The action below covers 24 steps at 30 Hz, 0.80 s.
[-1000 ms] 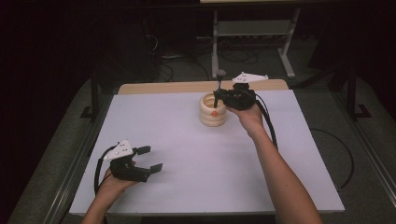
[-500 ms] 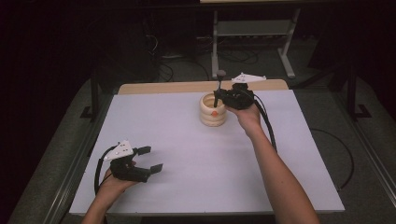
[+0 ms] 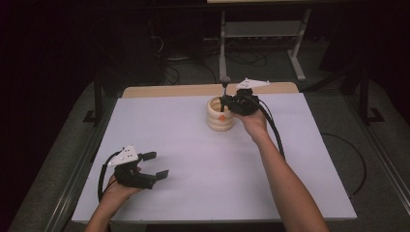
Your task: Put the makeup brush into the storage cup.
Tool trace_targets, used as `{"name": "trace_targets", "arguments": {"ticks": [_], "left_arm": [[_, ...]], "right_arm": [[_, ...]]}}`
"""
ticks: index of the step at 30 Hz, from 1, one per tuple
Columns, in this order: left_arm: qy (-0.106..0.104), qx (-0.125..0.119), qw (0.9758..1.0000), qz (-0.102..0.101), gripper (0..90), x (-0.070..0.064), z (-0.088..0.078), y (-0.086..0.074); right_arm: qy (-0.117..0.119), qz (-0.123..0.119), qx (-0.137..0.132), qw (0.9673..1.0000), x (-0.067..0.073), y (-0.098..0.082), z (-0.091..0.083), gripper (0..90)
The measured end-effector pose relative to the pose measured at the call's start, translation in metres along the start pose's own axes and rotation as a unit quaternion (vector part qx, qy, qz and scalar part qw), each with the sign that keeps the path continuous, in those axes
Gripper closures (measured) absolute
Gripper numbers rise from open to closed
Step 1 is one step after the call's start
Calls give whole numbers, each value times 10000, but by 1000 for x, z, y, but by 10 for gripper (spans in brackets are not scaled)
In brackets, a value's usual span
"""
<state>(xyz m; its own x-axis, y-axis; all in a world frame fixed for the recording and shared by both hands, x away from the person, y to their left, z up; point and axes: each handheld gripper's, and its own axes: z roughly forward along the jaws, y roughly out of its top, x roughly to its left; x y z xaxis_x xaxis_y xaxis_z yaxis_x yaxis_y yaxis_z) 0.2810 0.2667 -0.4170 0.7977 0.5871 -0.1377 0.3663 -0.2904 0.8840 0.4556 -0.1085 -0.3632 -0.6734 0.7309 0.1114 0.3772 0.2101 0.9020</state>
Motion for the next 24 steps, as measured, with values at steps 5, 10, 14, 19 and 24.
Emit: {"name": "trace_targets", "arguments": {"ticks": [5,10,14,19,24], "left_arm": [[-7,-59,10000,-57,126,-1,0,0],[-13,-66,10000,-67,126,-1,1,0],[-13,-71,9999,-81,126,-1,1,0],[-16,-69,10000,-69,126,-1,1,0],[-17,-55,10000,-40,126,-1,1,0]], "right_arm": [[-30,-71,92,9999,1,-3,4,777],[-73,-92,191,9997,2,-4,7,776],[-103,-111,249,9996,1,-7,9,775],[-99,-117,281,9995,0,-8,11,553],[-109,-45,212,9997,-1,-7,8,301]]}}
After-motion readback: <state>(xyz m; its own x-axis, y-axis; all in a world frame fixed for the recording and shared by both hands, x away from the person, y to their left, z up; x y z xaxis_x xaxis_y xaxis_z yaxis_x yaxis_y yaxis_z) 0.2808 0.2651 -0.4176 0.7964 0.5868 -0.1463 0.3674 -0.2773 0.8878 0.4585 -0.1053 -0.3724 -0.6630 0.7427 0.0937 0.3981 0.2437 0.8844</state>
